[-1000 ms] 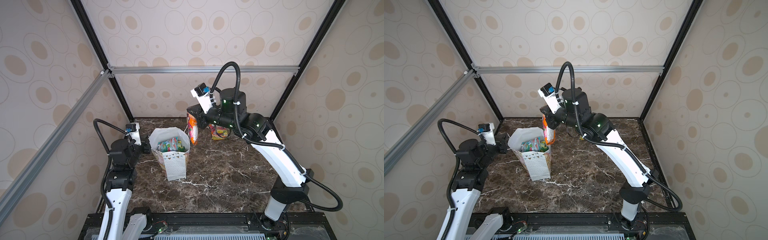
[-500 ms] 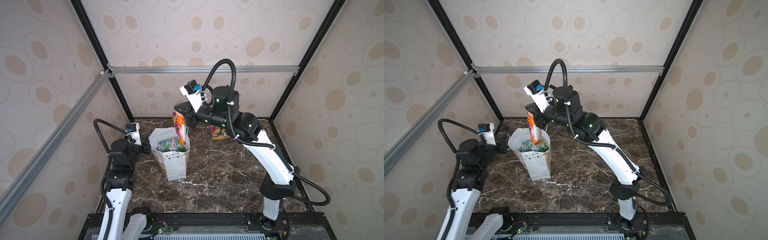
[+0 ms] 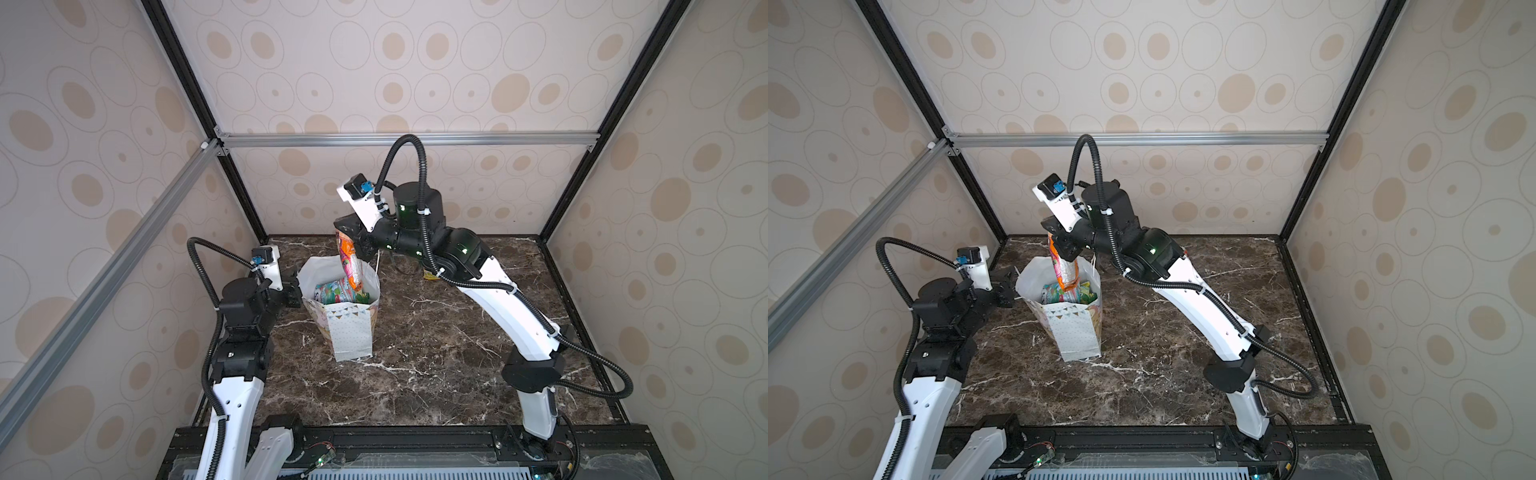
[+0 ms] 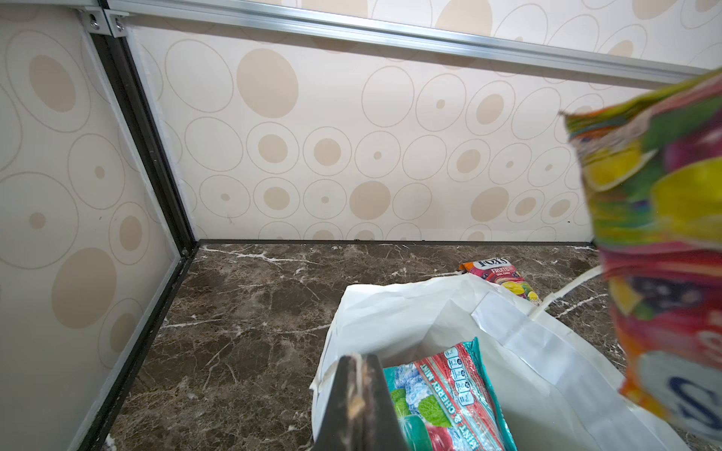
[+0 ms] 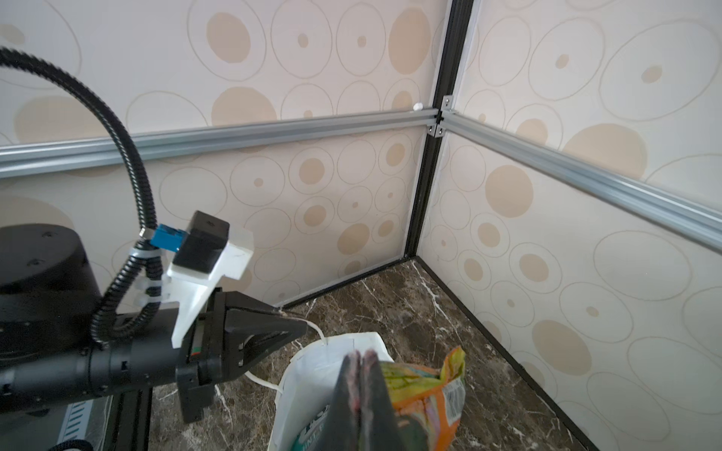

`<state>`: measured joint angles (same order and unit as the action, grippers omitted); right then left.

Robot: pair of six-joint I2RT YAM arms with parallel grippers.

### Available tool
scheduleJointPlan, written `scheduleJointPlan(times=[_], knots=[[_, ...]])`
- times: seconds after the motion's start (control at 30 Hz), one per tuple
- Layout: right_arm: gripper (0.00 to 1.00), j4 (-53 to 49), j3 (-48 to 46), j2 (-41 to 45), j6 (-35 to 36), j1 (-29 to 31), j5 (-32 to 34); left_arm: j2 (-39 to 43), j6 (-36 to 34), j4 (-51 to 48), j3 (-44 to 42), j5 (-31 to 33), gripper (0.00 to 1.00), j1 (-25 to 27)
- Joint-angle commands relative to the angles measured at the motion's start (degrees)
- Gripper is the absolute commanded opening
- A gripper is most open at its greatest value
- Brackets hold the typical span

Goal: Place the snacks into the paper bag
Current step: 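Lower the orange packet into the bag opening with the right gripper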

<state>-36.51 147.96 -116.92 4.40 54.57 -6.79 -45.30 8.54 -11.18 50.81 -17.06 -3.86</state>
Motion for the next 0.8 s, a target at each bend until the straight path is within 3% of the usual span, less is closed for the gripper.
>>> scheduleJointPlan(times=[0.0, 0.27, 0.77], knots=[[0.00, -0.5, 1.6, -0.6, 0.6, -0.5, -0.4, 0.9, 0.0, 2.4, 0.5, -0.4, 0.00, -0.1], [0.00, -2.1, -2.2, -1.2, 1.1, -1.4, 1.4, 1.0, -0.1, 2.4, 0.5, -0.5, 0.00, -0.1], [0.00, -3.9, -6.2, -1.8, 0.1, -2.0, -2.6, 0.7, -0.1, 2.4, 0.5, -0.2, 0.00, -0.1]])
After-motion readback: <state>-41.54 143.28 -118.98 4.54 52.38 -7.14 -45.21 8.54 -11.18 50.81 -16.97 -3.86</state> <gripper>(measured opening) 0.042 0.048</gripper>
